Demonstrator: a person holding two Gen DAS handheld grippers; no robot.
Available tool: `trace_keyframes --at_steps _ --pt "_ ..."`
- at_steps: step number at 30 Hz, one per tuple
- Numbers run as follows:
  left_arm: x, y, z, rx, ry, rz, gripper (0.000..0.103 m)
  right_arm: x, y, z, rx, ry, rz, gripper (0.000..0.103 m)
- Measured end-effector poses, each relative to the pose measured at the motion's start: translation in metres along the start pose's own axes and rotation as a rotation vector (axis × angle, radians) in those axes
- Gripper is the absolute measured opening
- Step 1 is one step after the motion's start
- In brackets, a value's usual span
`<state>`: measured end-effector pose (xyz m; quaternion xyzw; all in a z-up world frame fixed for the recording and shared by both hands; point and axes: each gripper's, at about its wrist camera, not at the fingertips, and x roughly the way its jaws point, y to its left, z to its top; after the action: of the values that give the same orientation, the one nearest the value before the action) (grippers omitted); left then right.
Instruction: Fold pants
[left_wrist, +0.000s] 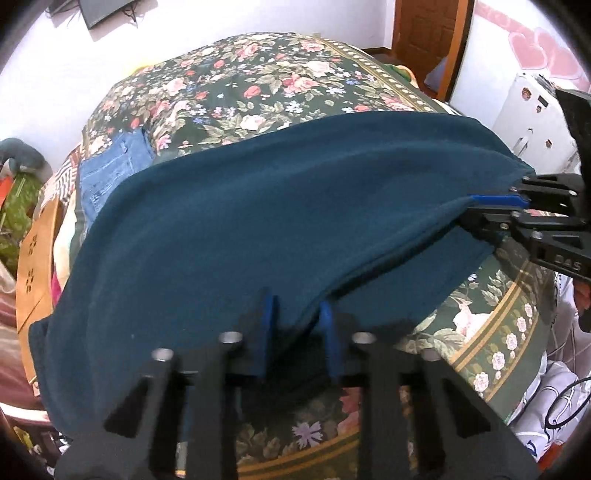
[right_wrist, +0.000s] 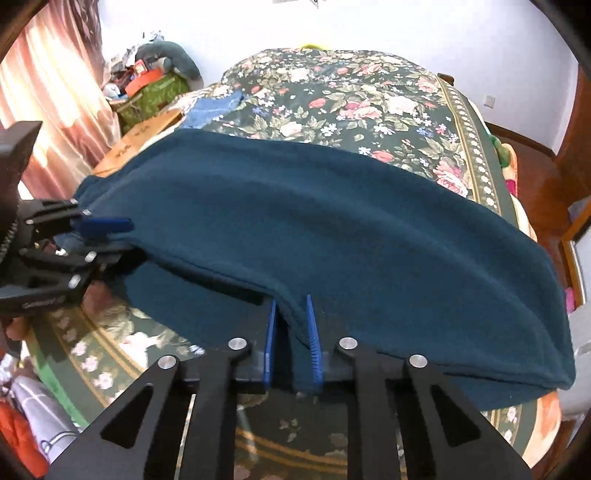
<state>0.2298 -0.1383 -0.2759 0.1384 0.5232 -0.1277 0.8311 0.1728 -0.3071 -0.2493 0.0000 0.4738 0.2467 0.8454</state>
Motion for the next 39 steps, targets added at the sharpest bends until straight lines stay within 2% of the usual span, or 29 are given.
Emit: trace_keyframes --at_steps 2,7,12,13,15,19,23,25,26,28,30,31,33,34,35,37,39 --pt "-0.004 0.004 -0.001 -0.019 -0.007 -0.02 0.017 -0.006 0.002 -0.001 0.005 -0.008 0.016 0.013" --pt "-0.012 0.003 -0.006 -0.025 -0.006 -0.04 0.017 -0.007 0.005 -0.005 0.005 0.005 0.022 0.013" --pt "-0.014 0.005 -0.01 -0.05 0.011 -0.061 0.019 -0.003 0.003 -0.007 0.053 0.03 0.035 0.021" --pt "-0.017 0.008 -0.01 -0.058 0.012 -0.072 0.02 -0.006 0.003 -0.005 0.062 0.036 0.034 0.026" --pt "-0.025 0.013 -0.009 -0.079 0.007 -0.097 0.025 -0.015 -0.001 -0.002 0.088 0.016 0.056 0.033" --pt "-0.043 0.024 -0.004 -0.12 -0.051 -0.105 0.049 -0.026 -0.014 0.0 0.12 -0.048 0.009 0.048" --pt "-0.047 0.036 0.003 -0.156 -0.097 -0.037 0.068 -0.014 -0.044 -0.01 0.245 -0.038 -0.068 0.049" --pt "-0.036 0.044 0.005 -0.185 -0.075 0.001 0.07 -0.004 -0.057 -0.021 0.294 0.01 -0.101 0.049" --pt "-0.028 0.048 0.005 -0.202 -0.054 0.013 0.07 -0.005 -0.061 -0.025 0.309 0.007 -0.079 0.049" --pt "-0.01 0.055 0.001 -0.242 -0.001 0.013 0.07 -0.019 -0.07 -0.035 0.363 -0.048 -0.025 0.049" --pt "0.006 0.055 -0.002 -0.264 0.042 0.007 0.07 -0.033 -0.079 -0.04 0.414 -0.073 -0.026 0.049" --pt "0.006 0.052 -0.001 -0.25 0.03 0.032 0.071 -0.041 -0.086 -0.044 0.445 -0.089 -0.057 0.049" --pt "0.005 0.044 0.003 -0.21 0.027 0.035 0.072 -0.054 -0.102 -0.052 0.504 -0.118 -0.091 0.053" --pt "0.005 0.041 0.005 -0.197 0.021 0.024 0.072 -0.058 -0.109 -0.055 0.532 -0.126 -0.097 0.061" --pt "0.005 0.039 0.008 -0.189 0.02 0.021 0.072 -0.063 -0.123 -0.061 0.584 -0.139 -0.112 0.064" --pt "0.007 0.033 0.014 -0.168 0.023 0.024 0.072 -0.068 -0.143 -0.07 0.657 -0.149 -0.161 0.064" --pt "0.01 0.029 0.019 -0.163 0.024 0.026 0.072 -0.071 -0.161 -0.079 0.725 -0.149 -0.169 0.064"
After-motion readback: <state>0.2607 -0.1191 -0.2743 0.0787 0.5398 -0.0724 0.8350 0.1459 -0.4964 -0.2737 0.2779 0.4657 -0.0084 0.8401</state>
